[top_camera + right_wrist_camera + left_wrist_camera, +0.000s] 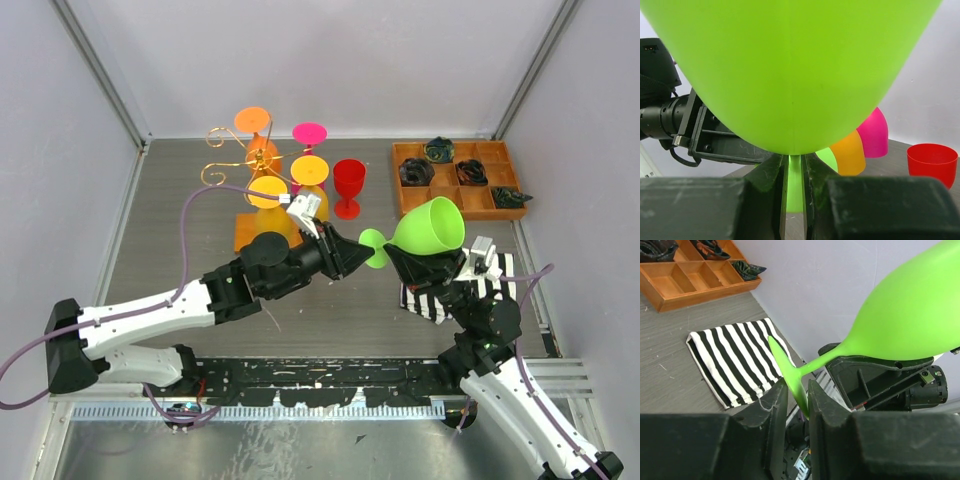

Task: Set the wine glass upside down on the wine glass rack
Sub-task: Pick up the wine glass at the center of the board.

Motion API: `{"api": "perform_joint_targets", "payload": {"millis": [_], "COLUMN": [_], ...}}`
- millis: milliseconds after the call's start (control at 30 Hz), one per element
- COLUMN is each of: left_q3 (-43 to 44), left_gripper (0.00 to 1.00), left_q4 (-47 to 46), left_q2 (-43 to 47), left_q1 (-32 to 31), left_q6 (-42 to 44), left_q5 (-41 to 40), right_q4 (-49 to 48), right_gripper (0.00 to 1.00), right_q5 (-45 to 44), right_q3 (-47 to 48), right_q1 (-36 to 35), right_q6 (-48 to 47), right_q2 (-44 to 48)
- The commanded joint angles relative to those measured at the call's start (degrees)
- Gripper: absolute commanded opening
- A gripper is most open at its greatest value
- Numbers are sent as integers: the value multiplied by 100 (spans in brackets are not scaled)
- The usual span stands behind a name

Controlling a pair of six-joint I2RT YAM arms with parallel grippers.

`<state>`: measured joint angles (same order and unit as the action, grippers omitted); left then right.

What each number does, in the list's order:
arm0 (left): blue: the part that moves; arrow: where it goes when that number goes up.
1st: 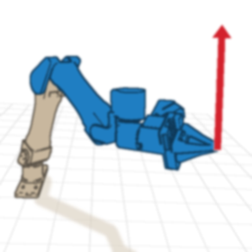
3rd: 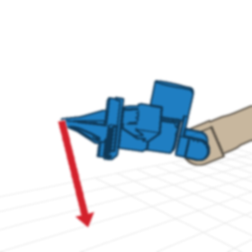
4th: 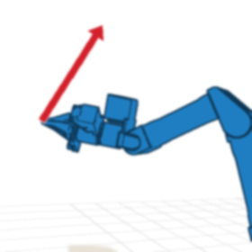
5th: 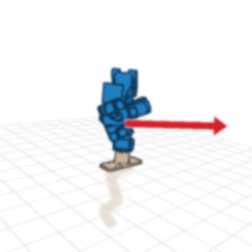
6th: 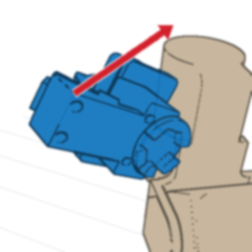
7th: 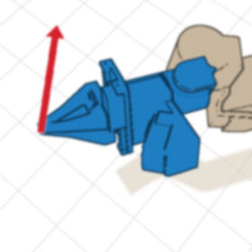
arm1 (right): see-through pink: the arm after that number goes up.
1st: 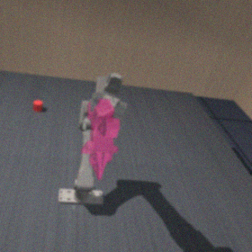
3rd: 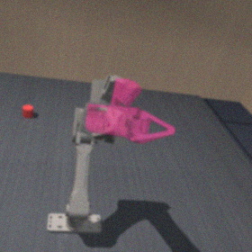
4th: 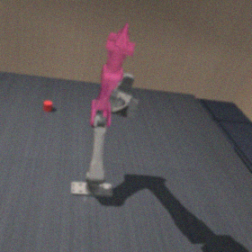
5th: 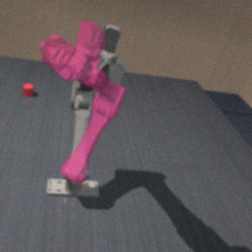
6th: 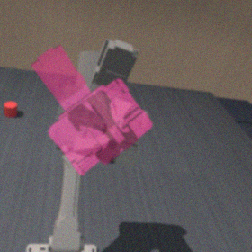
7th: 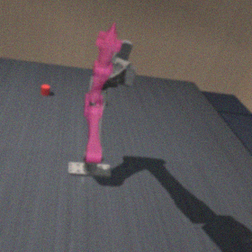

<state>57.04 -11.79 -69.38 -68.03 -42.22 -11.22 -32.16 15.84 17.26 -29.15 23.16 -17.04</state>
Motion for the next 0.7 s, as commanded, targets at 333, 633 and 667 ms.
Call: {"api": "perform_joint_targets", "payload": {"millis": [333,633,667], "left_q3": [126,171,201], "left_gripper": [0,0,0], "left_q4": [-240,407,580], "left_q2": [121,686,769], "left_q1": [-31,-31,-30], "left_q6": [-252,38,116], "left_q5": [-215,-652,-748], "right_q4": [-194,710,888], "right_gripper": [11,42,42], "right_q5": [138,250,261], "right_q3": [177,324,379], "right_q1": [-32,-30,-30], "right_q6": [-39,-252,-307], "right_q2": [-37,167,172]}}
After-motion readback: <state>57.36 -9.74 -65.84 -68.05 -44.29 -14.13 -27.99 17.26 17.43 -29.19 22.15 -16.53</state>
